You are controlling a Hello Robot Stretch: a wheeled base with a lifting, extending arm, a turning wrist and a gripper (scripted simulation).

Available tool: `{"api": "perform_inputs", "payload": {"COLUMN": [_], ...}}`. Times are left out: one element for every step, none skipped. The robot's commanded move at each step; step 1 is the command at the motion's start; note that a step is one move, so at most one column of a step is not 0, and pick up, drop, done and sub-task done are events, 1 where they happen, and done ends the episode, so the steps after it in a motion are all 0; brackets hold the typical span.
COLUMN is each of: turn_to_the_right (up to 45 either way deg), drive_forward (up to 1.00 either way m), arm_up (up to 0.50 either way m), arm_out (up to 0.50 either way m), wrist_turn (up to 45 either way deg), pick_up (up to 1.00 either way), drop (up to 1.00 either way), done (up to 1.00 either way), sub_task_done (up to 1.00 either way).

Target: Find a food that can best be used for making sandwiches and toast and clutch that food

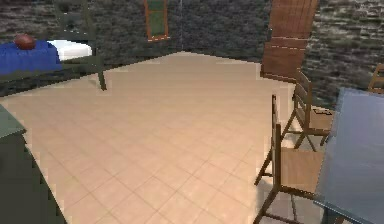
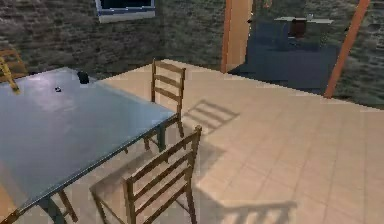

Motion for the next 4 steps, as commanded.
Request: {"api": "perform_inputs", "payload": {"turn_to_the_right": [0.0, 0.0, 12.0, 0.0], "drive_forward": [1.0, 0.1, 0.0, 1.0], "arm_up": [0.0, 0.0, 0.0, 0.0], "arm_out": [0.0, 0.0, 0.0, 0.0], "wrist_turn": [0.0, 0.0, 0.0, 0.0], "pick_up": [0.0, 0.0, 0.0, 0.0], "drop": [0.0, 0.0, 0.0, 0.0], "done": [0.0, 0.0, 0.0, 0.0], "sub_task_done": [0.0, 0.0, 0.0, 0.0]}}
